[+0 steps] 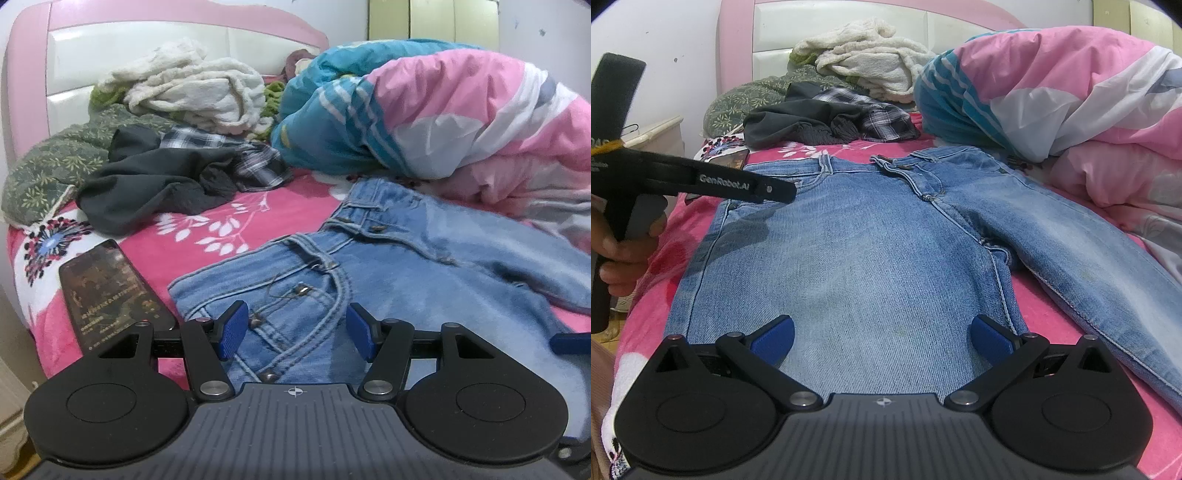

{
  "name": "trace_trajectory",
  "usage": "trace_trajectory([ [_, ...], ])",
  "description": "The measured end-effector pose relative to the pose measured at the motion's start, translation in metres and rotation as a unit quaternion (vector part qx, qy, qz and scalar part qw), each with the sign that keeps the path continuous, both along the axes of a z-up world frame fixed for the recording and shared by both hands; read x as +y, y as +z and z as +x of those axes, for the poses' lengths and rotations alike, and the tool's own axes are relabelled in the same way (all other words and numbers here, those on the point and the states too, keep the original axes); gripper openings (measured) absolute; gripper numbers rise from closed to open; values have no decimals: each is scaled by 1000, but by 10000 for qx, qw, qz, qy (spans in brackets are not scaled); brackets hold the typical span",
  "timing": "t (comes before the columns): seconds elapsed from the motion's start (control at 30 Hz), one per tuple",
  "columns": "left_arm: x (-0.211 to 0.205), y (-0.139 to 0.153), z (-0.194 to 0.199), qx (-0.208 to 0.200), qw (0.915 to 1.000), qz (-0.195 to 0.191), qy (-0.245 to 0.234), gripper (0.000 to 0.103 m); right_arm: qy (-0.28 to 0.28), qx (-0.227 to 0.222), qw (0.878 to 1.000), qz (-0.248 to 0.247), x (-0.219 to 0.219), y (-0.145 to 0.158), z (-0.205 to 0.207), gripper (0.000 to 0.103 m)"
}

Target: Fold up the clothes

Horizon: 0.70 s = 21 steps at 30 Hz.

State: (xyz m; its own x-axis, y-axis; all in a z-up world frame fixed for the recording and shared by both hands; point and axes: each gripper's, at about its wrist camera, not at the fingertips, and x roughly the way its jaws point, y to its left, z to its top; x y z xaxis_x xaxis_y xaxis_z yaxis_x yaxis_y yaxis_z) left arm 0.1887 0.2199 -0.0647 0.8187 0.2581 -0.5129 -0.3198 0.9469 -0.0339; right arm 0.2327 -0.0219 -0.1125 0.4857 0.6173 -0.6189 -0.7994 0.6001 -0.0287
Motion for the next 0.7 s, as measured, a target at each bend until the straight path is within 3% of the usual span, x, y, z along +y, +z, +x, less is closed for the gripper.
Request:
trace_trajectory([
  [0.13,2,5,-9,-145,9999,-32,-8,62,-1,-1,10000,4,0,0,0,103],
  [0.53,38,6,-22,-263,9968,-712,233,66,-31,150,9999,-33,2,2,4,103],
  [0.63,40,8,-25,-331,9964,-755,220,66,-383,139,9991,-80,3,12,-5,103],
  [0.7,42,7,-27,-339,9963,-761,232,66,-712,16,9974,-44,3,22,-20,94],
])
